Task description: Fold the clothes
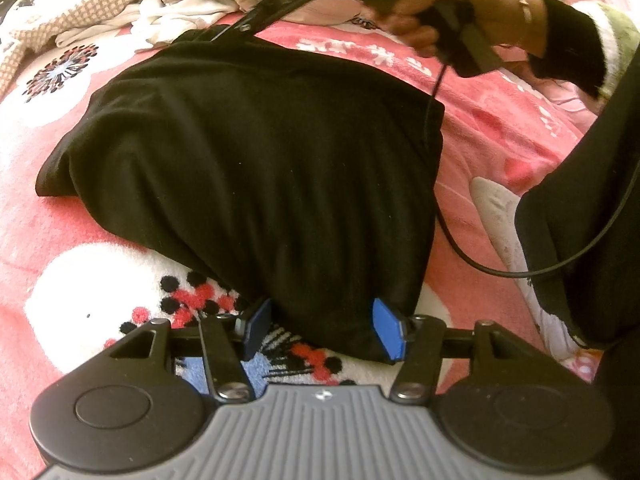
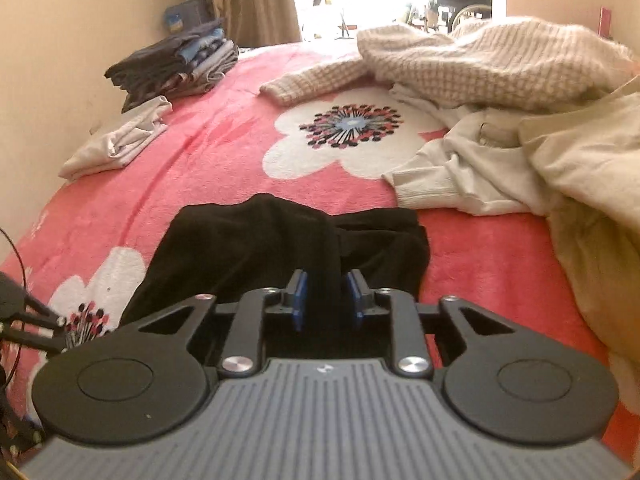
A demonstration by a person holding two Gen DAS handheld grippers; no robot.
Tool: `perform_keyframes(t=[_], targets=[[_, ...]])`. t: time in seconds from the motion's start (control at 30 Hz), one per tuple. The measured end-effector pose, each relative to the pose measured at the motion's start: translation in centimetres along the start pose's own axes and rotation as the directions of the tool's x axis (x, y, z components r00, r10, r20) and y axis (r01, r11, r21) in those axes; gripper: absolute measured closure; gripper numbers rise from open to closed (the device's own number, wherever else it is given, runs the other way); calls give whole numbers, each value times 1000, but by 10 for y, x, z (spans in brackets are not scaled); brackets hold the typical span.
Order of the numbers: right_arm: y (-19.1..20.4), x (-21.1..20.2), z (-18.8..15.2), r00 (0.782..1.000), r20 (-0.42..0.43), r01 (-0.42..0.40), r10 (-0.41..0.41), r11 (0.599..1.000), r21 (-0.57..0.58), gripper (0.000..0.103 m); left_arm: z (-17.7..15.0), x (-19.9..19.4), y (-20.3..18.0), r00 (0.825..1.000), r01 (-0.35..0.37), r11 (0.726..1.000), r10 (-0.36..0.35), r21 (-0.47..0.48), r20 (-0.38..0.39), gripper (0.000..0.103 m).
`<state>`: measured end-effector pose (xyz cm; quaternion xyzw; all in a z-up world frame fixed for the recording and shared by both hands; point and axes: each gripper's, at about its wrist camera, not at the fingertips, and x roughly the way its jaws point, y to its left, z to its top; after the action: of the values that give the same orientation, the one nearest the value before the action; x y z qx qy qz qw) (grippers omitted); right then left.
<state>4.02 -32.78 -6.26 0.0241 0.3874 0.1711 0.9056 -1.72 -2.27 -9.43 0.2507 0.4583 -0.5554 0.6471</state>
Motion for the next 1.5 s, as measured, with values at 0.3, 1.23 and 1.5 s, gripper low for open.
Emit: perform_keyframes(t=[0.3, 1.23, 1.5], targets=[[-24, 14, 0, 997, 10, 79, -81, 990, 118, 103, -3, -1, 3, 1000, 16, 1000, -16, -13, 10, 46], [-1, 11, 44, 975, 110, -189, 194, 980, -59, 102, -4, -3, 4, 999, 29, 1000, -29, -10, 20, 43], [-15, 10, 29, 973, 231, 1, 15, 997, -71, 103, -2, -4, 3, 999, 30, 999, -29, -17, 18, 42]])
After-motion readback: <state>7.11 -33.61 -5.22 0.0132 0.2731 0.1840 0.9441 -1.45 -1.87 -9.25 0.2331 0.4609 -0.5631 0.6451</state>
